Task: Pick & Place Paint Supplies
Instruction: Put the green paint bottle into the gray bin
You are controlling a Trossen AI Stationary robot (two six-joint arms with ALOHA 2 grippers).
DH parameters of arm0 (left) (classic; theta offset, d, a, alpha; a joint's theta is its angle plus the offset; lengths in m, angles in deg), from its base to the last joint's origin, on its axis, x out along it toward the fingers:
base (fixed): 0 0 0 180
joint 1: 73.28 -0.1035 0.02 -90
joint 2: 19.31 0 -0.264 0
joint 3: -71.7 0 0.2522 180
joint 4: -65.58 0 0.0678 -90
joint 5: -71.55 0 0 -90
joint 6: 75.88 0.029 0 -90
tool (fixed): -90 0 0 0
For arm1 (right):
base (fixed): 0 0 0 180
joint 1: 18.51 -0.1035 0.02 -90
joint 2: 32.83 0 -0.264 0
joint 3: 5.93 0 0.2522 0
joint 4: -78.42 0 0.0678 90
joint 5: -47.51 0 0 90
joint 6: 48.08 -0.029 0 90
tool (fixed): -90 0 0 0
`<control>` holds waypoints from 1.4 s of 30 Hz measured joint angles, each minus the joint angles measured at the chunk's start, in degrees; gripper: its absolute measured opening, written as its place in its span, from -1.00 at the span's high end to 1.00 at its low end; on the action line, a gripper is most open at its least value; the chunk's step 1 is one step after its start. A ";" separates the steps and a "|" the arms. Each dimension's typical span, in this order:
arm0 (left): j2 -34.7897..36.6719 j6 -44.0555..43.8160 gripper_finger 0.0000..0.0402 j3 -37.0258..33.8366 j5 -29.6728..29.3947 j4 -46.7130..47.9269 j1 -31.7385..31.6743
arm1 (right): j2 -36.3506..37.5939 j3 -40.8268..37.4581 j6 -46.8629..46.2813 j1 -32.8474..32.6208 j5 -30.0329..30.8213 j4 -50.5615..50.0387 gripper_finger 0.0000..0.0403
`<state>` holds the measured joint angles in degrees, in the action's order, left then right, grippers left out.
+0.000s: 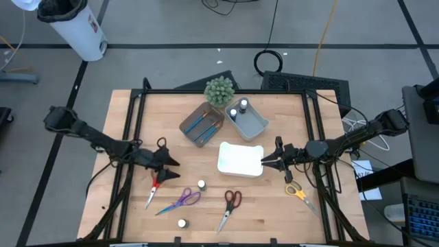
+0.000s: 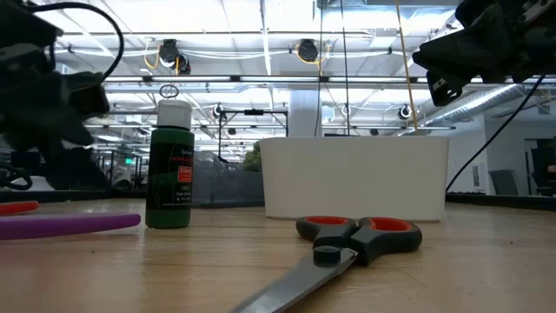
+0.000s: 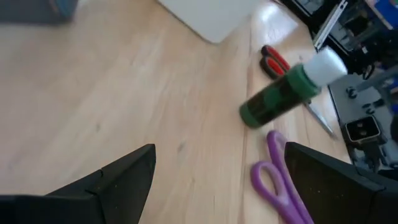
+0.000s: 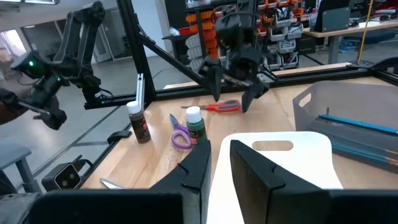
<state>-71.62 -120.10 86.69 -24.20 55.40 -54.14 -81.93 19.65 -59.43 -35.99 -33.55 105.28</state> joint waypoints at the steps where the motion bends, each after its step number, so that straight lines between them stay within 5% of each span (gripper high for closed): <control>1: -1.11 -0.21 -0.80 -0.43 -0.65 -1.19 1.16 | 0.00 0.00 0.02 0.00 0.01 0.25 0.75; 10: -12.35 3.65 -0.80 1.55 -8.83 -7.95 8.41 | 0.00 0.00 0.02 0.00 0.03 2.45 0.75; 21: -29.97 13.52 -0.80 12.48 -13.34 -7.84 10.52 | 0.00 0.00 0.04 0.00 0.01 2.45 0.75; 42: -49.98 25.78 -0.79 31.16 -13.86 -7.73 9.09 | 0.00 0.00 0.04 0.02 0.01 2.36 0.75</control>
<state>-121.61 -94.31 117.85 -38.06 47.67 -45.06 -81.93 19.65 -59.39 -35.96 -33.54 107.64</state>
